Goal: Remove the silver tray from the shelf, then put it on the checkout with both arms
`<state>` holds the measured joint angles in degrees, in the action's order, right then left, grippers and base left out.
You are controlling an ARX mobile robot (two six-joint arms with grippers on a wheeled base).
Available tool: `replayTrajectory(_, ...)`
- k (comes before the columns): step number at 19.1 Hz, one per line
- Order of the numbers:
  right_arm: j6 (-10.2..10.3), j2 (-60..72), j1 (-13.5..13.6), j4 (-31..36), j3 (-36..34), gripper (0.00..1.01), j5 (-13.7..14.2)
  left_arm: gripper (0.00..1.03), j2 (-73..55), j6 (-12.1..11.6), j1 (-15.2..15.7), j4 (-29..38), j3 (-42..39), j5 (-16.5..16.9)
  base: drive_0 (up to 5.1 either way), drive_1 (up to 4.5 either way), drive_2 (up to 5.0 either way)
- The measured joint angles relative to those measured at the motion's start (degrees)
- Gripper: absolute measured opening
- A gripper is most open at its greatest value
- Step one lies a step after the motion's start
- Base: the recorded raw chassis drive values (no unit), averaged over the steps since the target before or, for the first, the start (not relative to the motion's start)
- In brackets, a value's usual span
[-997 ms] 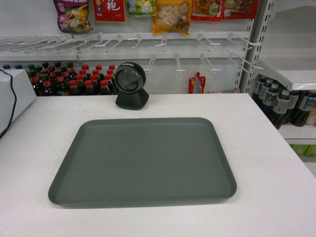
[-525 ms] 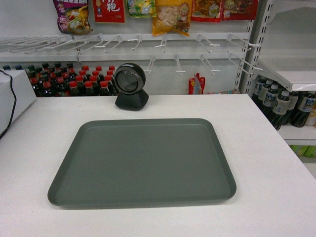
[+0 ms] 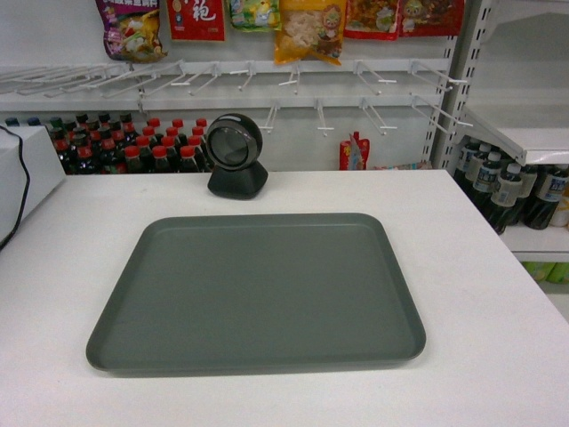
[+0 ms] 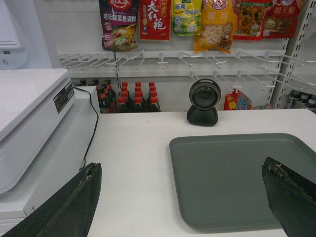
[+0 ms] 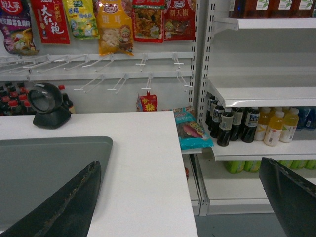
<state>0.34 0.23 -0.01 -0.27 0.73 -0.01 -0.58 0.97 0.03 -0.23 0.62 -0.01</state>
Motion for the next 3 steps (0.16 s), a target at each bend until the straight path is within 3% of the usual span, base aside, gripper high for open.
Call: replayTrajectory(3,0.0,0.0,0.0,0.0,0.0,0.98,0.0,0.98,0.0,0.0,0.0,0.0,0.0,0.0,0.0,0.00,0.0)
